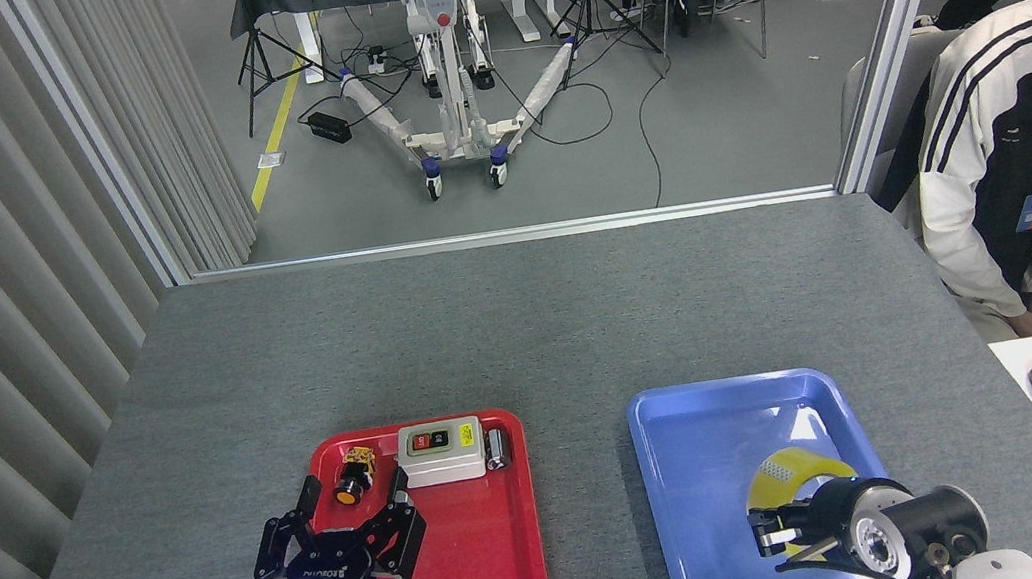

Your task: Place and move tape with both arms

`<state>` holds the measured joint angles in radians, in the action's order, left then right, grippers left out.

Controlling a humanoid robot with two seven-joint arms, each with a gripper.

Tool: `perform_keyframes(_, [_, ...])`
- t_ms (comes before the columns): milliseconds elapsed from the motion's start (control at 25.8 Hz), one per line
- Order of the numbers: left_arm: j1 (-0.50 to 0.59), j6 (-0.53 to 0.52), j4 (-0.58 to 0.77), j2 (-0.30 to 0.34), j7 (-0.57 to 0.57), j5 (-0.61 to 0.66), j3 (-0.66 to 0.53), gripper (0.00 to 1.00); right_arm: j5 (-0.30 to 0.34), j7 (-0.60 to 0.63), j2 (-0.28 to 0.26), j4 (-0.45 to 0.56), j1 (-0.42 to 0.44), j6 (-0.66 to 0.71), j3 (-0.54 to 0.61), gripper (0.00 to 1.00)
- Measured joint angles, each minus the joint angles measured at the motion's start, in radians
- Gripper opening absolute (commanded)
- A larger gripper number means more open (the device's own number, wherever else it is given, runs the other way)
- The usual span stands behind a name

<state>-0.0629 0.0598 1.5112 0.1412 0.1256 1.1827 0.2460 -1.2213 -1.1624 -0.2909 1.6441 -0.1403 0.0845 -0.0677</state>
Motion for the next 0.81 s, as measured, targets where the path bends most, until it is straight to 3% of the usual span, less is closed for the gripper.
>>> perform_keyframes(310, [0.000,-0.002,-0.002,-0.001,0.000,0.001,-0.003,1.00,0.002,0.365,0.004,0.000,0.054,-0.004,0.021,1.00])
perform_keyframes(621, [0.000,-0.006,-0.013,-0.002,0.000,0.003,-0.006,1.00,-0.030,0.981,0.020,0.000,0.185,0.032,0.102,1.00])
perform_keyframes(815, [0.001,-0.046,-0.020,-0.019,-0.003,0.004,-0.030,1.00,-0.090,1.121,0.053,-0.003,0.244,0.037,0.117,1.00])
